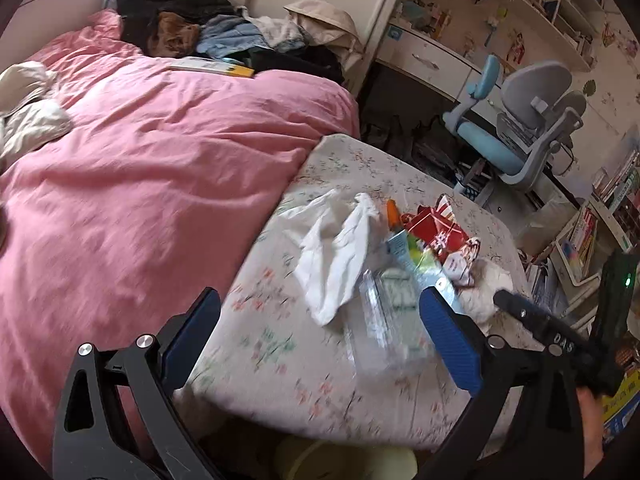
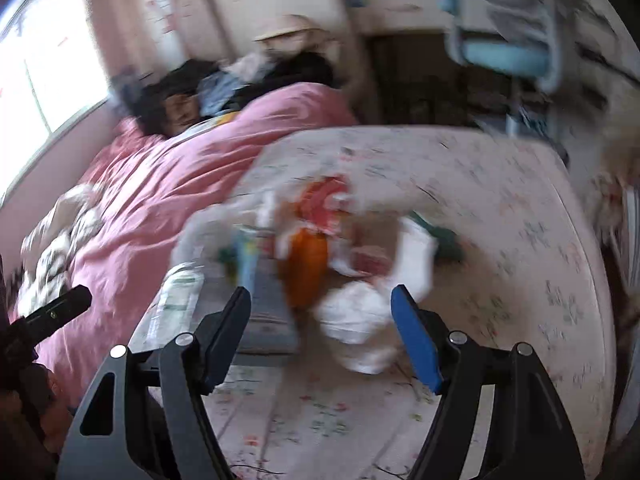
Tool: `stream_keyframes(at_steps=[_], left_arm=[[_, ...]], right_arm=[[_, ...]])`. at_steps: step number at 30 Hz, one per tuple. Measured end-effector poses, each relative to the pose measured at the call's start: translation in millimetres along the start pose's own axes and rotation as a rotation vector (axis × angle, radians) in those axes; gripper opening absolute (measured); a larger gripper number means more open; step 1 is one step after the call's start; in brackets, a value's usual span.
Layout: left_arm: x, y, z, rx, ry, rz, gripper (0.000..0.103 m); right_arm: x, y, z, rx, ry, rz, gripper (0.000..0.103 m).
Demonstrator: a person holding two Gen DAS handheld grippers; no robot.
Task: Collect trash
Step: 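Close the left tool on the white tissue and lift it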
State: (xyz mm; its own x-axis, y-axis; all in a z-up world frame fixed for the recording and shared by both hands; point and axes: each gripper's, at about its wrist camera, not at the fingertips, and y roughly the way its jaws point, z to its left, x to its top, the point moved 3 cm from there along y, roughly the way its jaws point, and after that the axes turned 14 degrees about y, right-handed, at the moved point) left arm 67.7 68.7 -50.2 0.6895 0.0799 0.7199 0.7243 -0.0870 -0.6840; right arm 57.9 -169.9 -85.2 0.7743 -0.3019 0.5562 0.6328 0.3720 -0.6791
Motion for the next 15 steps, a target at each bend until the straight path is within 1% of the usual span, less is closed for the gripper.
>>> stream_keyframes(at_steps=[1, 2, 4, 7, 8, 9, 10, 11, 12, 13, 14, 15], left_arm=[[7, 10, -7, -0.010, 0.031, 0.017, 0.096], [12, 18, -13, -0.003, 0.064, 0.031, 0.096], [24, 38, -18, 0.052, 0.109, 0.051, 0.096], [35, 63, -11, 0.090, 0.090, 0.090, 0.096], [38, 74, -7, 0.099, 0.086, 0.113, 0.096], [40, 85, -4, 0.101, 0.085, 0.140, 0.096], [40, 91, -2, 0.105, 0.084, 0.155, 0.095], [40, 96, 1, 0.099, 0.081, 0.163, 0.091], [41, 102, 3, 0.072, 0.070, 0.178, 0.072], [40, 105, 6, 0.046, 0.058, 0.189, 0.045], [39, 107, 9, 0.005, 0.036, 0.202, 0.030], [37, 106, 12, -0.030, 0.017, 0.205, 0.007]], right_arm=[[0, 3, -7, -0.004, 0.031, 0.017, 0.071], [-1, 5, -12, -0.004, 0.052, 0.026, 0.071], [0, 6, -14, 0.001, 0.065, 0.034, 0.071], [0, 9, -15, -0.002, 0.074, 0.056, 0.070], [-1, 12, -17, 0.004, 0.085, 0.067, 0.066], [2, 17, -16, 0.011, 0.094, 0.076, 0.063], [3, 20, -19, 0.020, 0.110, 0.087, 0.058], [4, 23, -21, 0.027, 0.121, 0.096, 0.048], [5, 24, -22, 0.043, 0.138, 0.105, 0.036], [6, 24, -25, 0.061, 0.161, 0.111, 0.029], [8, 22, -27, 0.073, 0.175, 0.108, 0.021], [8, 19, -28, 0.082, 0.181, 0.102, 0.015]])
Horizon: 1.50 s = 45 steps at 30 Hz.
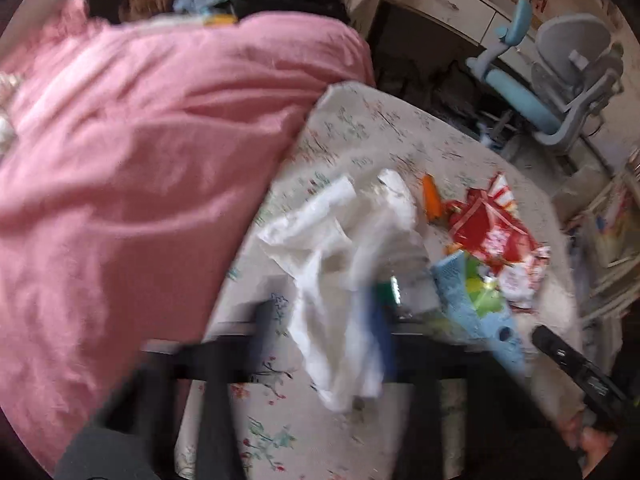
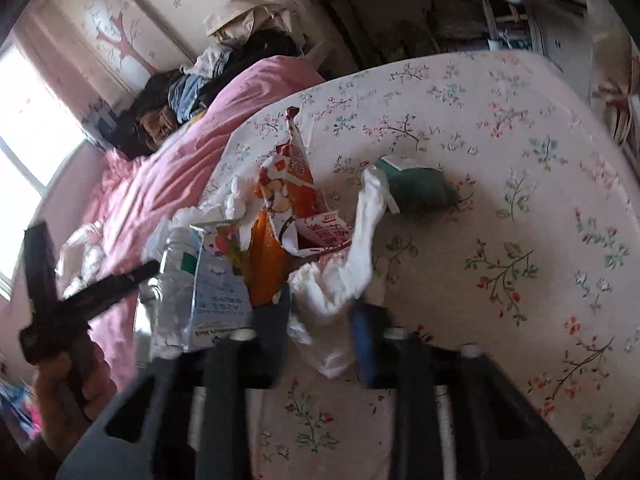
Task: Collect trash
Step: 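Close the left tool on the white tissue and lift it, then carry the tissue down over the yellow bin and open the left tool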
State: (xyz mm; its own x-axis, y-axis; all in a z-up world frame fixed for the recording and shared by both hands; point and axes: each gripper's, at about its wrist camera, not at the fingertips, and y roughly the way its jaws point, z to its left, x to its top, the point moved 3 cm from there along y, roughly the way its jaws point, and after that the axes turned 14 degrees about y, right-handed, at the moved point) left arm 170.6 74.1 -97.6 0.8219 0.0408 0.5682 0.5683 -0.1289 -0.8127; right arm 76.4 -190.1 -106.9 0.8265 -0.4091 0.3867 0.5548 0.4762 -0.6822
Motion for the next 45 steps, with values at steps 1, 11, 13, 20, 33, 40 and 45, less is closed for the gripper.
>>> stream_keyframes(at_steps=[1, 11, 13, 20, 33, 40, 45], left_arm=[[-2, -2, 2, -0.041, -0.019, 0.001, 0.004], [-23, -68, 26, -0.219, -0.150, -0.196, 0.003], [-27, -82, 30, -0.254, -0.166, -0.234, 0.003], [-54, -115, 19, -0.311, -0.117, -0.291, 0.003], [-126, -123, -52, -0.394, 0.068, -0.179, 0.003], [-197, -86, -91, -0.386, 0.132, 0.079, 0.003], [-218, -71, -106, -0.365, 0.200, 0.194, 0.016]], right_arm=[[0, -4, -1, 0.012, 0.007, -0.004, 0.013], [-8, -60, 0, 0.120, 0.001, -0.119, 0.007], [-14, -69, 6, 0.153, -0.019, -0.135, 0.007], [-50, -99, 18, 0.250, -0.103, -0.130, 0.007], [-165, -79, 19, 0.194, -0.298, 0.267, 0.007], [-175, -53, 1, 0.069, -0.289, 0.345, 0.034], [-151, -67, -2, 0.079, -0.232, 0.213, 0.048]])
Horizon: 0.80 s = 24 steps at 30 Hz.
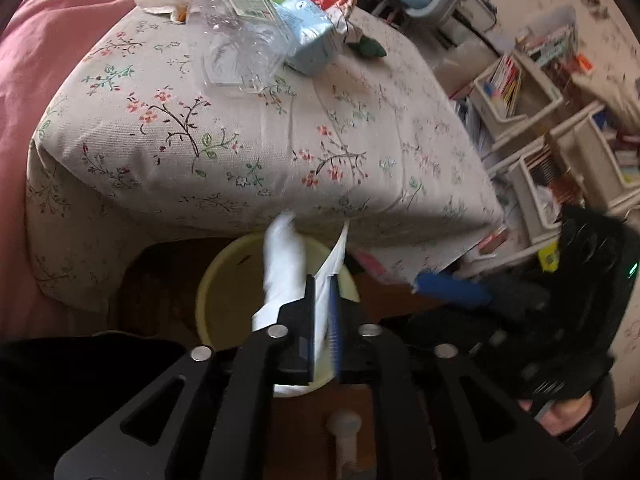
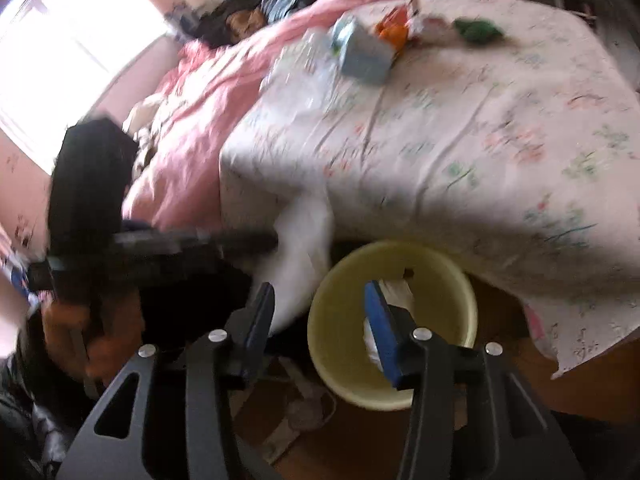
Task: Collect trash
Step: 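Carry the tissue down over the yellow bin and open the left tool, then raise both tools from the bin back toward the table items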
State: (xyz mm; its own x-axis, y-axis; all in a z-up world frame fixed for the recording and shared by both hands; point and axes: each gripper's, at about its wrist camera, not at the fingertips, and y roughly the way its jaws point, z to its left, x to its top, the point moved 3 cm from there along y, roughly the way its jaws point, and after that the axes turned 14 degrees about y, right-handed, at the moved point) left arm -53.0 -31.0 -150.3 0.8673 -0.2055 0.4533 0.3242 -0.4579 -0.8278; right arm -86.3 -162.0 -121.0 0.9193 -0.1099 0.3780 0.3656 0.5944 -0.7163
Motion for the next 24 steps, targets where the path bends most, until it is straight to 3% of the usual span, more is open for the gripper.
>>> stream_keyframes(at_steps=[2, 6, 10, 16, 24], left_arm=[[3, -9, 0, 0.071, 0.018, -0.040, 0.040], [9, -37, 2, 0.186, 0.031, -0.166, 0.053], [19, -62, 7, 0.289, 0.012, -0.268, 0.072], [24, -82, 17, 0.362, -0.032, -0.324, 0.079], [24, -83, 11, 0.400, -0.008, -0.351, 0.082]], right_arm=[[3, -6, -3, -0.008, 0.008, -0.045, 0.051], [-6, -19, -11, -0.018, 0.031, -0.113, 0.055], [-1, -28, -15, -0.022, 0.038, -0.163, 0.057], [3, -29, -15, -0.019, 0.034, -0.177, 0.059], [0, -28, -15, -0.025, 0.032, -0.176, 0.059]])
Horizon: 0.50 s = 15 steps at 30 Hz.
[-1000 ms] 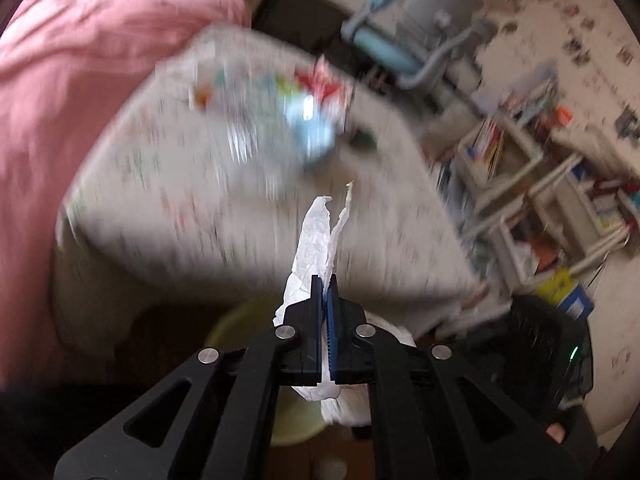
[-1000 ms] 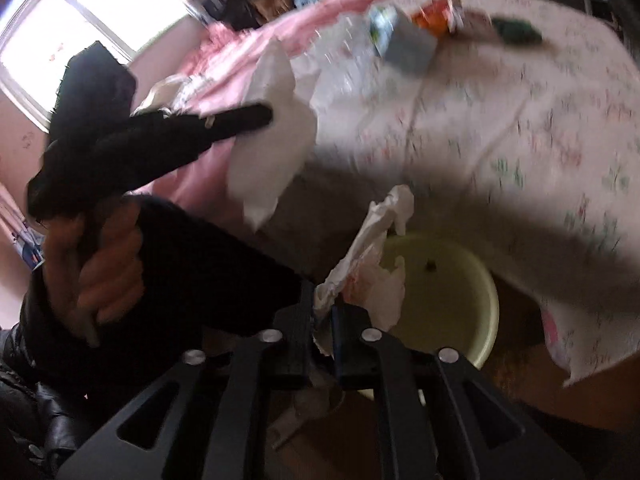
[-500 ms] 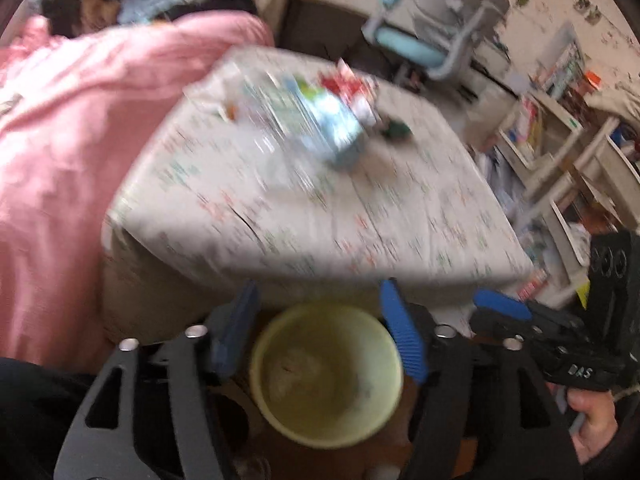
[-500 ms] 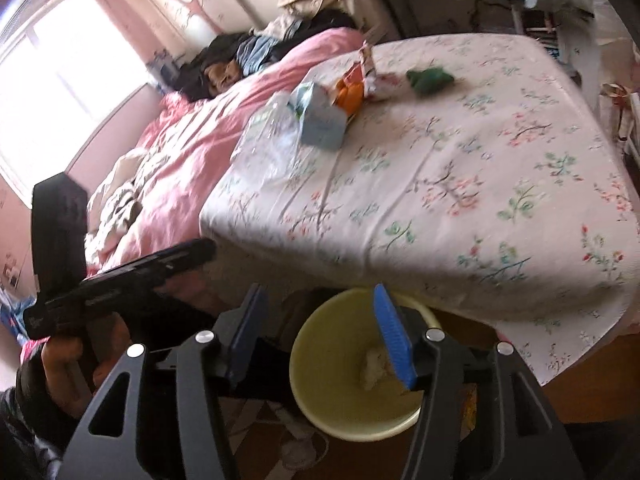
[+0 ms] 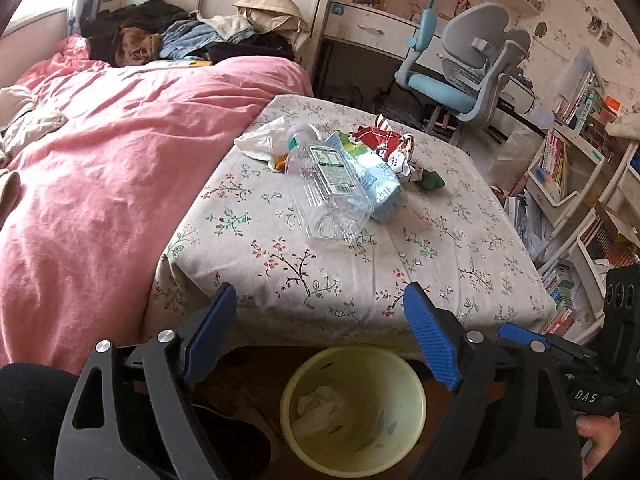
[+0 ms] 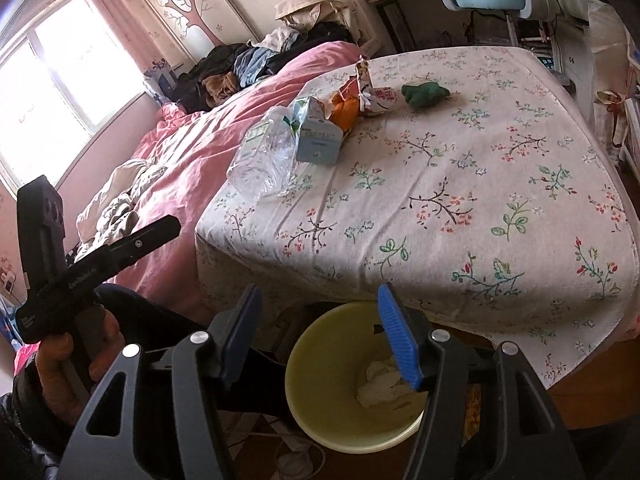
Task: Collect trash
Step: 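Raise both tools from the bin back toward the table items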
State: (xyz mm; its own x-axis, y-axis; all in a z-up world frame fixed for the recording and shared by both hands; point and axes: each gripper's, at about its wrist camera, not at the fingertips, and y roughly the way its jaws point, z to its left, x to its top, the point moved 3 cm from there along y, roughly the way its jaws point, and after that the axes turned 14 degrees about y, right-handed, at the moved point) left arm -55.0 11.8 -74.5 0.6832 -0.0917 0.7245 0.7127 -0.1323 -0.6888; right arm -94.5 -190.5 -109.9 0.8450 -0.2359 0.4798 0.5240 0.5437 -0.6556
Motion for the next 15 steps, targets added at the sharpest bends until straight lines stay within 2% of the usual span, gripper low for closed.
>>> stream_keyframes(at_steps=[15], left_arm=[[1.0, -2.2, -0.1, 0.023, 0.001, -0.003, 0.084]], right_arm=[[-4.4, 2.8, 6.5, -0.003, -0.007, 0.004, 0.060]])
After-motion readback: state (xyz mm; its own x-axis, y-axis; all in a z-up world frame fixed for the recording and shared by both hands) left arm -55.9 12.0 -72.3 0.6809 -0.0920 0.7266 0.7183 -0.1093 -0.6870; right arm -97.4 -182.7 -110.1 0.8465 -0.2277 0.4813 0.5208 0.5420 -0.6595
